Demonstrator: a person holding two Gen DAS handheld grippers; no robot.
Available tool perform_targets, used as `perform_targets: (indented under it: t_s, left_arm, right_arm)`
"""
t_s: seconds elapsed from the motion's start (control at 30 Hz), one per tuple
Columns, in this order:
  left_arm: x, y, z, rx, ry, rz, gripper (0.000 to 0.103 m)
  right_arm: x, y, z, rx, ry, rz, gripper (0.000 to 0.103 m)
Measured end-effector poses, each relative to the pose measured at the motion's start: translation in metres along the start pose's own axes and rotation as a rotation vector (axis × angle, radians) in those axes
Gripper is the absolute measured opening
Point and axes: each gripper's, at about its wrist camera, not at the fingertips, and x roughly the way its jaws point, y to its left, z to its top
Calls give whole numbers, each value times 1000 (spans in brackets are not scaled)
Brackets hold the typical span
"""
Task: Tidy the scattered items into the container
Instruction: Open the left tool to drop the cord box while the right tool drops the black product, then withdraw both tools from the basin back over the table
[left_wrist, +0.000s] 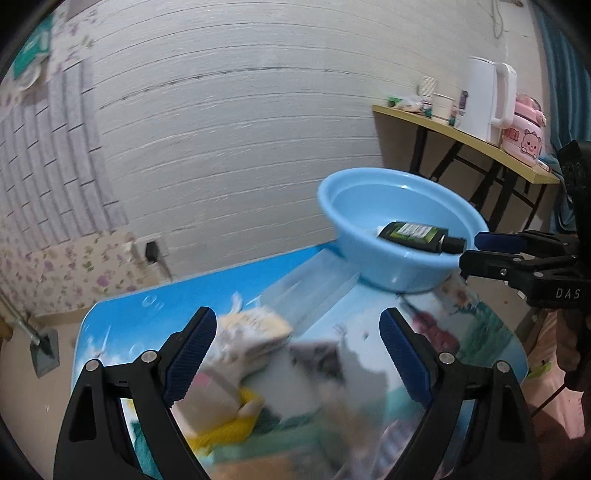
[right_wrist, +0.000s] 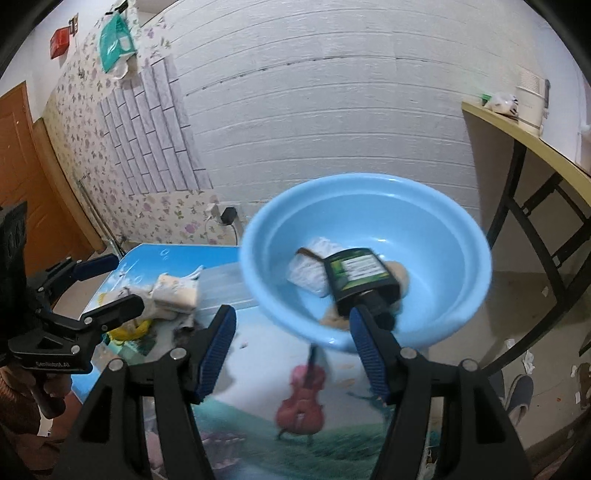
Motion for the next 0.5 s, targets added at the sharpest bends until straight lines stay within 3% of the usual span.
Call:
perform_targets:
  t_s: [0.5]
  left_arm:
    - [-32,77,-81,-124,65,139,90]
  right_arm:
    - [31,70,-45,-25,113,80,64]
